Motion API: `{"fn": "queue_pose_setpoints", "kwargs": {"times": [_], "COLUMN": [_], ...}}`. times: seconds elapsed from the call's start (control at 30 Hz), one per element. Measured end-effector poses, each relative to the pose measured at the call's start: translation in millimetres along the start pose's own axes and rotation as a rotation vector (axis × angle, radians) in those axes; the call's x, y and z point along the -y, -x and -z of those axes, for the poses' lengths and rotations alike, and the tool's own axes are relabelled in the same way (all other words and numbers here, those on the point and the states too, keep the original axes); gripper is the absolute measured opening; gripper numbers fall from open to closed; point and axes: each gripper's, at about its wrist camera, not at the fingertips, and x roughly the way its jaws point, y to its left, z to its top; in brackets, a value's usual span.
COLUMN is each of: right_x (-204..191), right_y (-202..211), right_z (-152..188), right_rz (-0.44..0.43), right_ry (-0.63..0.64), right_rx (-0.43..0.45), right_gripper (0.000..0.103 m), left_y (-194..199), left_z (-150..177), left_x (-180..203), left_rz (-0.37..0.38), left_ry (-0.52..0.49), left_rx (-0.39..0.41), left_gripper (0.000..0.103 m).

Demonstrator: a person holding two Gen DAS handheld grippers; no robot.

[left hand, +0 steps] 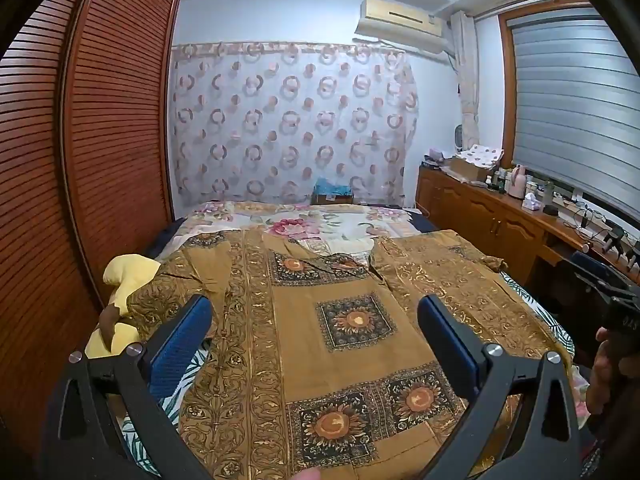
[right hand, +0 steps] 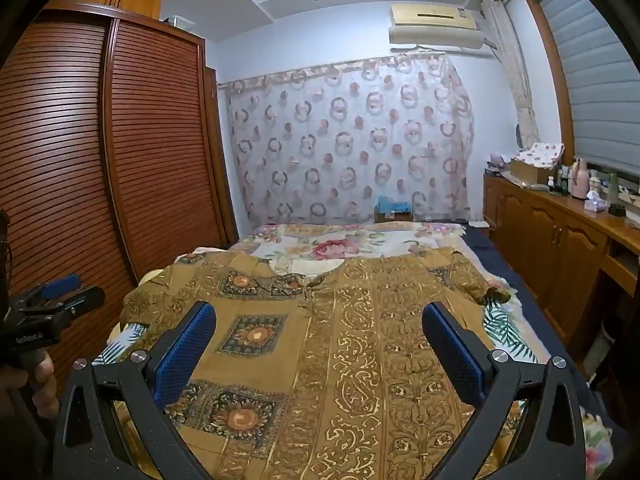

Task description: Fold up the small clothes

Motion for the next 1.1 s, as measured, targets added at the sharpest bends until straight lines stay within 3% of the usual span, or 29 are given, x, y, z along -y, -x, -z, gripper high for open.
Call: {"fn": "queue_pose_setpoints", "kwargs": {"times": [1.1], "right_x": [-1.9], "right_y": [0.2], "right_z": [-0.8], "right_rz": [-0.001], "right_ry": [0.016], "right_rx": [-0.002], "right_gripper": [0.103], "left_y": [-1.2], "left_z": [-0.7], "left_x": [-1.0], "left_rz": [-0.009], "left_ry": [-0.012], "left_rx": [0.002], "left_gripper": [0.103]}}
